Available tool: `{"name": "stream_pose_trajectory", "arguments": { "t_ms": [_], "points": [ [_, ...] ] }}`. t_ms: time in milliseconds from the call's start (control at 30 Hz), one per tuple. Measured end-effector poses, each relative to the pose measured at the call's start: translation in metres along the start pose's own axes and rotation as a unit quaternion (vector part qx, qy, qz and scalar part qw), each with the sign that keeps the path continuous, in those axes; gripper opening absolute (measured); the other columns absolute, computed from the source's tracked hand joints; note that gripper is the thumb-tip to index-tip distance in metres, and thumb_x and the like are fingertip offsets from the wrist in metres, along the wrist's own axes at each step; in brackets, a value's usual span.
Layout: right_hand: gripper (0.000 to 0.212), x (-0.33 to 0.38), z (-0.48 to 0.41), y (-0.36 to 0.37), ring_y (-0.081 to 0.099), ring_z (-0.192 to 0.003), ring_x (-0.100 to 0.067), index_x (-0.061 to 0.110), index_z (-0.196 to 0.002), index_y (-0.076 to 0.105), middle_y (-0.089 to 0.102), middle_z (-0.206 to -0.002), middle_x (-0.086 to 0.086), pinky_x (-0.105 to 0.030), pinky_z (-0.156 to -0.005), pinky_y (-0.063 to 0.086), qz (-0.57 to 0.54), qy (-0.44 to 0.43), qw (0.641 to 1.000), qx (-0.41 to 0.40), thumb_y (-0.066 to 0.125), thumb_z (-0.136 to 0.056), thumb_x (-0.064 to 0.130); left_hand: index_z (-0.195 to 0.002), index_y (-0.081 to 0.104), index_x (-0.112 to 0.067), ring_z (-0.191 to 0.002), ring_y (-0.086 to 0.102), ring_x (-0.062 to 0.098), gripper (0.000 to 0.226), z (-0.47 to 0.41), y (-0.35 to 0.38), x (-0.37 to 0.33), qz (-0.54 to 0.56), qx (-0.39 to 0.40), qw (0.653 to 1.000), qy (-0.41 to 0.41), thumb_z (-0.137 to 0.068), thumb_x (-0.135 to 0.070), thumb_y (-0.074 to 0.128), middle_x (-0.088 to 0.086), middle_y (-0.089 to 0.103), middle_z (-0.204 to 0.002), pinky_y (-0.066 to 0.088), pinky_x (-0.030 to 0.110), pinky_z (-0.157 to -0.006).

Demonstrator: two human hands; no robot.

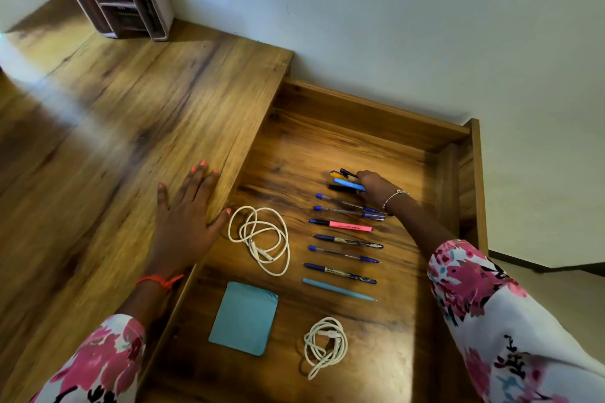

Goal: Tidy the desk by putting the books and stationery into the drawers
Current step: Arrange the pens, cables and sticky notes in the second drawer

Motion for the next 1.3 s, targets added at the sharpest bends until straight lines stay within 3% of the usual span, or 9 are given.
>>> {"name": "stream_pose_trajectory", "arguments": {
  "t_ms": [333,567,733,900,1033,1167,1233,1300],
  "points": [
    [0.027,-0.006,0.002,-0.019,0.058,-0.096,-0.037,0.000,-0.118,0.044,0.056,-0.113,-0.024,-0.040,-0.076,0.048,-0.002,0.015,0.999,-0.037,0.045,-0.092,0.006,-0.144,0.025,-0.020,-0.141,0.016,0.018,0.075,-0.001,-0.001,-0.001,-0.001,0.001,1.000,-0.002,-0.080,-0.059,0.025,0.003,0.017,-0.154,0.004,0.059,-0.109],
    [0.027,-0.011,-0.008,-0.035,0.057,-0.102,-0.032,0.009,-0.117,0.049,0.058,-0.117,-0.016,-0.033,-0.073,0.045,0.037,0.008,0.998,-0.045,0.048,-0.090,0.010,-0.145,0.023,-0.021,-0.141,0.013,0.017,0.075,-0.001,0.000,0.000,0.004,0.002,1.000,-0.004,-0.081,-0.059,0.024,0.002,0.015,-0.155,0.002,0.058,-0.110],
    [0.038,-0.007,-0.017,-0.035,0.053,-0.111,-0.029,0.015,-0.125,0.048,0.055,-0.124,-0.012,-0.037,-0.084,0.047,0.117,-0.021,0.992,-0.045,0.049,-0.089,0.004,-0.145,0.022,-0.022,-0.141,0.011,0.015,0.075,-0.001,0.000,0.000,0.002,0.006,1.000,-0.008,-0.080,-0.060,0.024,0.001,0.014,-0.155,0.001,0.057,-0.110],
    [0.045,0.002,-0.026,-0.030,0.043,-0.123,-0.029,0.020,-0.133,0.042,0.050,-0.128,-0.009,-0.044,-0.096,0.039,0.178,-0.043,0.982,-0.043,0.045,-0.091,0.003,-0.145,0.023,-0.021,-0.141,0.011,0.015,0.075,-0.001,0.000,0.000,0.005,0.007,1.000,-0.007,-0.080,-0.059,0.025,0.001,0.014,-0.155,0.000,0.057,-0.110],
    [0.049,0.000,-0.027,-0.023,0.041,-0.125,-0.027,0.025,-0.135,0.040,0.048,-0.130,-0.008,-0.045,-0.099,0.036,0.141,-0.036,0.989,-0.031,0.045,-0.091,0.004,-0.144,0.024,-0.021,-0.141,0.012,0.016,0.074,-0.001,0.000,0.000,0.005,0.006,1.000,-0.006,-0.081,-0.059,0.026,0.002,0.015,-0.155,0.001,0.058,-0.109],
    [0.049,-0.013,-0.018,-0.032,0.045,-0.123,-0.028,0.021,-0.134,0.042,0.052,-0.131,-0.009,-0.045,-0.102,0.038,0.029,-0.005,0.992,-0.119,0.047,-0.089,0.002,-0.144,0.023,-0.022,-0.141,0.013,0.016,0.074,-0.001,0.000,-0.001,0.012,0.003,1.000,-0.004,-0.081,-0.059,0.027,0.001,0.015,-0.155,0.000,0.057,-0.109],
    [0.046,-0.021,-0.012,-0.036,0.050,-0.116,-0.031,0.013,-0.133,0.044,0.055,-0.127,-0.014,-0.040,-0.095,0.042,-0.053,0.004,0.989,-0.141,0.051,-0.088,0.003,-0.144,0.024,-0.022,-0.141,0.012,0.016,0.074,-0.001,-0.001,0.000,0.013,0.003,1.000,-0.006,-0.081,-0.058,0.027,0.001,0.015,-0.155,0.000,0.057,-0.109],
    [0.038,-0.024,-0.006,-0.036,0.053,-0.100,-0.030,0.006,-0.124,0.051,0.059,-0.110,-0.016,-0.032,-0.078,0.043,-0.135,-0.005,0.984,-0.112,0.059,-0.087,0.009,-0.144,0.024,-0.022,-0.141,0.013,0.016,0.074,-0.001,-0.001,0.000,0.013,0.003,1.000,-0.007,-0.080,-0.058,0.027,0.000,0.015,-0.155,0.000,0.057,-0.109]
  ]
}}
Point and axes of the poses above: each hand's wrist, its own z-axis away from the middle knuckle, its own y-axis out of the palm, x = y × z, the point moved 5 cm from there along -z, towards the middle knuckle
